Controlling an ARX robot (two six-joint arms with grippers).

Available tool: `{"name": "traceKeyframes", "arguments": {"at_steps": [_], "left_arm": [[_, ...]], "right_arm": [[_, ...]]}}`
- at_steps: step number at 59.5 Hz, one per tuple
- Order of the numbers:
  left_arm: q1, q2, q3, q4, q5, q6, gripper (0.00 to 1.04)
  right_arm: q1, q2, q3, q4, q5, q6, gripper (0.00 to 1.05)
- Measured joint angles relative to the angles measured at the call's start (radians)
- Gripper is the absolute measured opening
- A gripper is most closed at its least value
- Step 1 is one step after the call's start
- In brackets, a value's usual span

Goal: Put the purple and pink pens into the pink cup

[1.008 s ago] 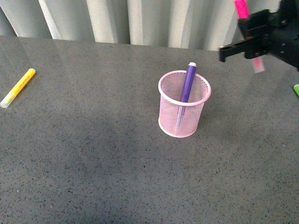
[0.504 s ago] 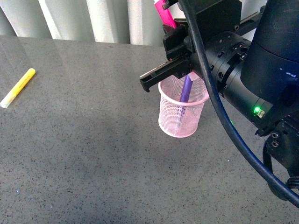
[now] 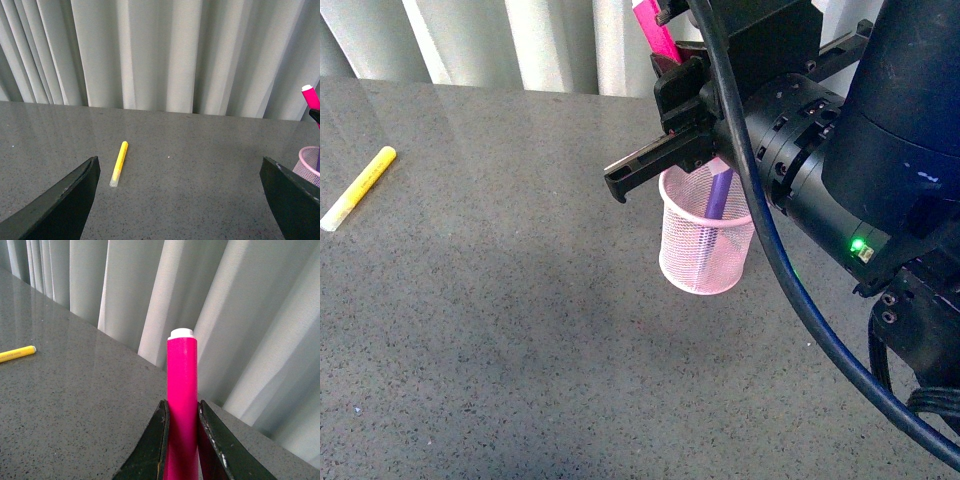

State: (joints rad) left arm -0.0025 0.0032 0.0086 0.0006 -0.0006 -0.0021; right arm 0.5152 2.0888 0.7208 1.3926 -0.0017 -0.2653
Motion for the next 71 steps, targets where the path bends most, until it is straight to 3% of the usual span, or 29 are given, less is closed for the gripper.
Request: {"name": "traceKeyframes", "arguments": {"at_steps": [32,46,57,71], "left_arm": [[0.000,0.000,0.000,0.000,0.000,0.000,0.98],[0.000,0.000,0.000,0.000,0.000,0.000,0.98],[0.000,0.000,0.000,0.000,0.000,0.000,0.98],[0.000,0.000,0.000,0.000,0.000,0.000,0.98]], "right_arm": [[-0.002,0.005,0.000,0.002,0.000,0.001,0.13],[-0.010,0.025,-0.006,0.002,-0.002,0.023,0.54],[-0.045,0.010,-0.039,0.001,-0.002,0.141,0.99],[-0.059,-0.035,-0.044,-0.024,0.000,0.165,0.98]]}}
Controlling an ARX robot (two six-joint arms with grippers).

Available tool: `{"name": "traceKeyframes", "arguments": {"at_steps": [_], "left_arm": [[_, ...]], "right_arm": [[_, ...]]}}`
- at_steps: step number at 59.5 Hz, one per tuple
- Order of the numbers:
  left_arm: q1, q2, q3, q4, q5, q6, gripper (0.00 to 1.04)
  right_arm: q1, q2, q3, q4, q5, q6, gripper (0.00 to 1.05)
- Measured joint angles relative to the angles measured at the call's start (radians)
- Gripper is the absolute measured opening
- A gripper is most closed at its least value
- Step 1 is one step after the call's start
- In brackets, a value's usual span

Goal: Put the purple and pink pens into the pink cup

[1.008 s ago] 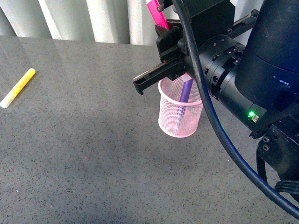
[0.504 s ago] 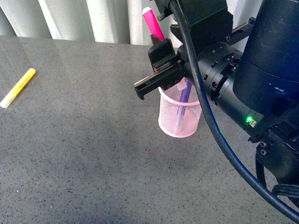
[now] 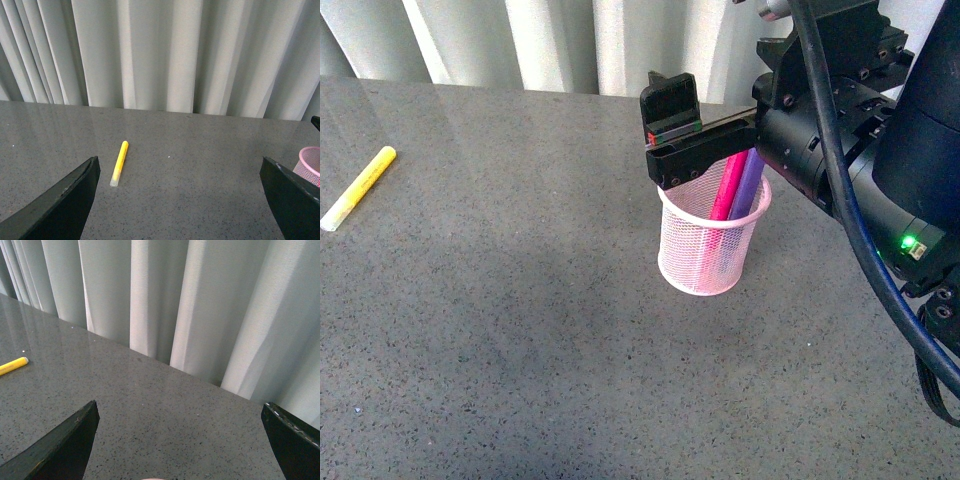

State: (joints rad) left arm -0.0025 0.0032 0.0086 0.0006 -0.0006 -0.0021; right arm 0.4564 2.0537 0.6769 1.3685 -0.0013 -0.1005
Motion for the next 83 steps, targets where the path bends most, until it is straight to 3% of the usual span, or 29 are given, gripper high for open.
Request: {"name": "traceKeyframes", "arguments": {"at_steps": [12,31,42,46,50,55,71,83], "left_arm": [[0.000,0.000,0.000,0.000,0.000,0.000,0.98],[0.000,0.000,0.000,0.000,0.000,0.000,0.98],[0.000,0.000,0.000,0.000,0.000,0.000,0.98],[0.000,0.000,0.000,0.000,0.000,0.000,0.98],[0.000,0.000,0.000,0.000,-0.002,0.000,0.98],[0.000,0.000,0.000,0.000,0.000,0.000,0.98],[0.000,0.000,0.000,0.000,0.000,0.000,0.98],[0.000,0.000,0.000,0.000,0.000,0.000,0.98]], "right_arm": [[-0.008,-0.120,-0.034,-0.109,0.048,0.022,0.98],[-0.127,-0.584,-0.149,-0.682,0.261,0.245,0.98],[-0.140,-0.625,-0.171,-0.686,0.274,0.268,0.96],[-0.154,-0.610,-0.253,-0.448,0.277,0.185,0.83],[-0.183,-0.650,-0.331,-0.338,0.251,0.140,0.69],[-0.233,-0.743,-0.409,-0.334,0.219,0.114,0.49],[-0.305,-0.875,-0.550,-0.326,0.138,0.101,0.03],[-0.351,-1.035,-0.611,-0.430,0.103,0.100,0.03]]}}
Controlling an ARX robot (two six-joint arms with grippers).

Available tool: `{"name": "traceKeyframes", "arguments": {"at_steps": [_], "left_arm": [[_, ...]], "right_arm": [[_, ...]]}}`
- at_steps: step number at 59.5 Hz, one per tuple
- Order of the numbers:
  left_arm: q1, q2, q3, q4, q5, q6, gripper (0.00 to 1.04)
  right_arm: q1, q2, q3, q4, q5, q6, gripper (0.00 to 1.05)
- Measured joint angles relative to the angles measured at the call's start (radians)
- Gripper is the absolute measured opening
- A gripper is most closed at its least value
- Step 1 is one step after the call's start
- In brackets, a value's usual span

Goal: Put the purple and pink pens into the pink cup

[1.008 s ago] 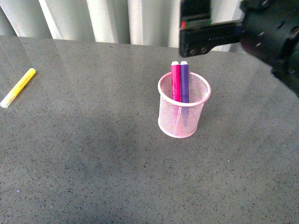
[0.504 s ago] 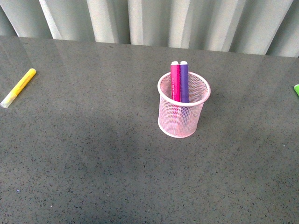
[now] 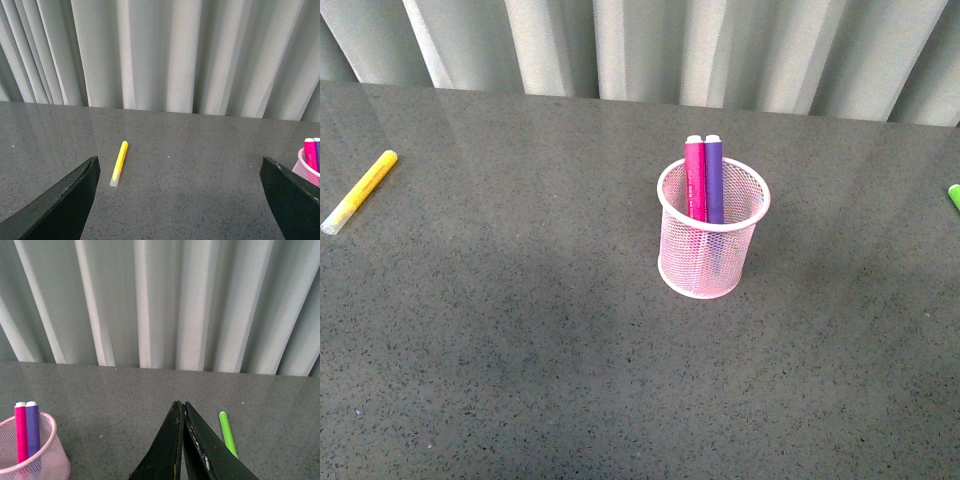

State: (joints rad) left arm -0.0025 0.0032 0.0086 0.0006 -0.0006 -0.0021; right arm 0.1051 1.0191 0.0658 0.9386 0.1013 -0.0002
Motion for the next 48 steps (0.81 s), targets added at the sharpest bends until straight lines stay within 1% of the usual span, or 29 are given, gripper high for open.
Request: {"name": "traceKeyframes", "arguments": {"at_steps": [4,5,6,7,11,48], "left_arm": [[0.000,0.000,0.000,0.000,0.000,0.000,0.98],[0.000,0.000,0.000,0.000,0.000,0.000,0.98],[0.000,0.000,0.000,0.000,0.000,0.000,0.98],[0.000,0.000,0.000,0.000,0.000,0.000,0.98],[0.000,0.000,0.000,0.000,0.000,0.000,0.98],[0.000,0.000,0.000,0.000,0.000,0.000,0.98]], "right_arm": [[-0.016,-0.082,-0.018,-0.064,-0.019,0.000,0.03],[-0.027,-0.098,-0.022,-0.078,-0.037,0.000,0.03],[-0.053,-0.124,-0.027,-0.100,-0.078,0.000,0.03],[-0.067,-0.142,-0.031,-0.113,-0.090,0.000,0.03],[-0.100,-0.217,-0.039,-0.175,-0.095,0.000,0.03],[-0.103,-0.657,-0.044,-0.575,-0.101,0.000,0.03]]}}
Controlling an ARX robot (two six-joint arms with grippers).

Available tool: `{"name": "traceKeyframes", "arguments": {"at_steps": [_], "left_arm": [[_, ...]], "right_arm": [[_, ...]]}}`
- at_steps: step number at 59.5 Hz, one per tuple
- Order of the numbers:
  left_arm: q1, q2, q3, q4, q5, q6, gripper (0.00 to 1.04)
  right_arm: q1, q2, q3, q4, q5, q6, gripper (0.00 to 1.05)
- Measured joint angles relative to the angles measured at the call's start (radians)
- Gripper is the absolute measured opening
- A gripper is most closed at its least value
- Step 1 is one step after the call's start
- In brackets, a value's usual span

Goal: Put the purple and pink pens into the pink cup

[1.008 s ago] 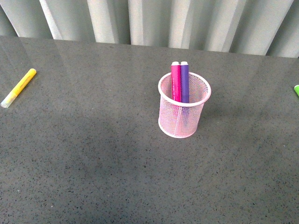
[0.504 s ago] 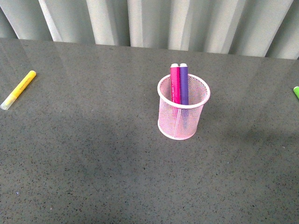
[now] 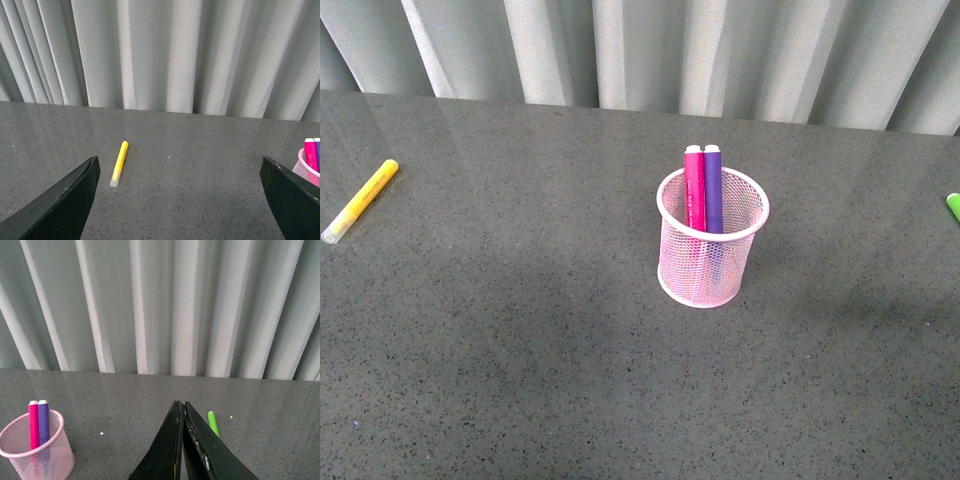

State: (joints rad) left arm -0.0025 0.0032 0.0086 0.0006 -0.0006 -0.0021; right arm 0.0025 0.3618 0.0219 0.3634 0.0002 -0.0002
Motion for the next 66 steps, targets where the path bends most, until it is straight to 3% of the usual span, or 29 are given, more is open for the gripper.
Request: {"name": "traceKeyframes", "arguments": {"at_steps": [35,43,58,61,66], "left_arm": [[0.000,0.000,0.000,0.000,0.000,0.000,0.98],[0.000,0.000,0.000,0.000,-0.001,0.000,0.98],[0.000,-0.001,0.000,0.000,0.000,0.000,0.98],[0.000,-0.001,0.000,0.000,0.000,0.000,0.98],[0.000,-0.001,0.000,0.000,0.000,0.000,0.98]], "right_arm": [[0.000,-0.186,0.000,-0.184,0.000,0.000,0.03],[0.000,-0.330,0.000,-0.356,0.000,0.000,0.03],[0.000,-0.357,0.000,-0.363,0.001,0.000,0.03],[0.000,-0.357,0.000,-0.363,0.001,0.000,0.08],[0.000,-0.357,0.000,-0.363,0.001,0.000,0.23]]}}
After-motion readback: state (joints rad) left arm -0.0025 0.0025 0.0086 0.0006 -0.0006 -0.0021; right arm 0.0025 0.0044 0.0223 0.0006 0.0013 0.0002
